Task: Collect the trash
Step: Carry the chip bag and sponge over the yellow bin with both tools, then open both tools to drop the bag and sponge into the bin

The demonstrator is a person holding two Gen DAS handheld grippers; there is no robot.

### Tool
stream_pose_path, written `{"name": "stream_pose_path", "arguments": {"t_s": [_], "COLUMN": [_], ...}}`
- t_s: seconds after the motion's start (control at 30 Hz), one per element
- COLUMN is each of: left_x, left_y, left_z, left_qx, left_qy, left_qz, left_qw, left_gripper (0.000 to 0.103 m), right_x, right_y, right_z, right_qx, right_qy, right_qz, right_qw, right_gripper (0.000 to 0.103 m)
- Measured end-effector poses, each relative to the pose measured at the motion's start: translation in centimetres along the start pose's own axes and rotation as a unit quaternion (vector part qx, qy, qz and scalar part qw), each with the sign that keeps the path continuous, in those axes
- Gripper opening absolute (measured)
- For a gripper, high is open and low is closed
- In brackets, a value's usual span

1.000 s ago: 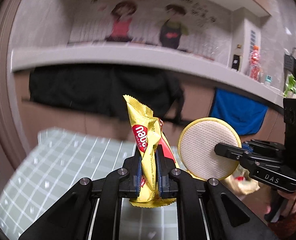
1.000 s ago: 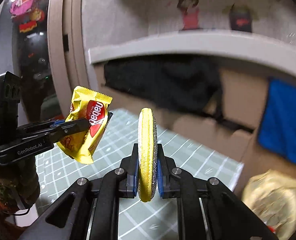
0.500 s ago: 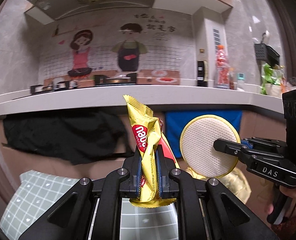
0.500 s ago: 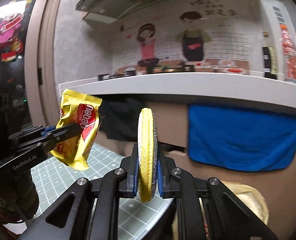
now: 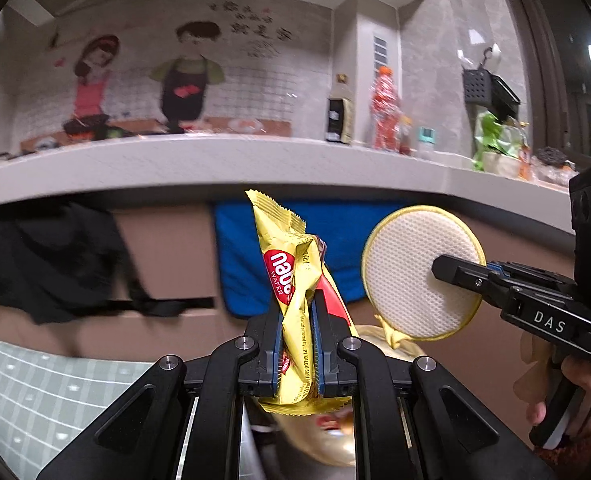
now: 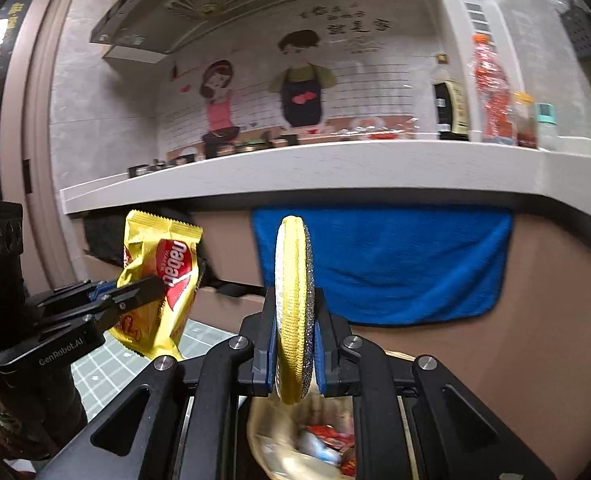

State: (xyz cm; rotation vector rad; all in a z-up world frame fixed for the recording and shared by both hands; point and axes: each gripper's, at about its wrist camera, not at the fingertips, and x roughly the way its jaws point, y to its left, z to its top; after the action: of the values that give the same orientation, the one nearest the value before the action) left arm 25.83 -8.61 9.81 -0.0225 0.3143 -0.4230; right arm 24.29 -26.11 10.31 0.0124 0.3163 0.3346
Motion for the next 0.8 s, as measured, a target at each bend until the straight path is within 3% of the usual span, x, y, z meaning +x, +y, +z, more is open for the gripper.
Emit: {"name": "stream_pose_path", "arguments": {"t_s": [0.47, 0.8], "left_x": [7.7, 10.8], "left_y": [-1.6, -0.6], "left_z": [-2.9, -4.5], "left_qx": [-0.023, -0.047], "left_qy": [0.062, 0.104], "left_qz": [-0.031, -0.040], "left_qw": [0.9973, 0.9927], "left_gripper": [0.012, 0.013], "right_x": [3.1, 5.7], "right_y": [-5.3, -7.1], "right_z": [-3.2, -5.5], "right_qx": [0.042, 0.073], "right_qy": [0.040, 0.074], "right_qz": [-0.033, -0.033], "right_qw": [0.998, 0.994], "right_gripper": [0.014, 0.014]}}
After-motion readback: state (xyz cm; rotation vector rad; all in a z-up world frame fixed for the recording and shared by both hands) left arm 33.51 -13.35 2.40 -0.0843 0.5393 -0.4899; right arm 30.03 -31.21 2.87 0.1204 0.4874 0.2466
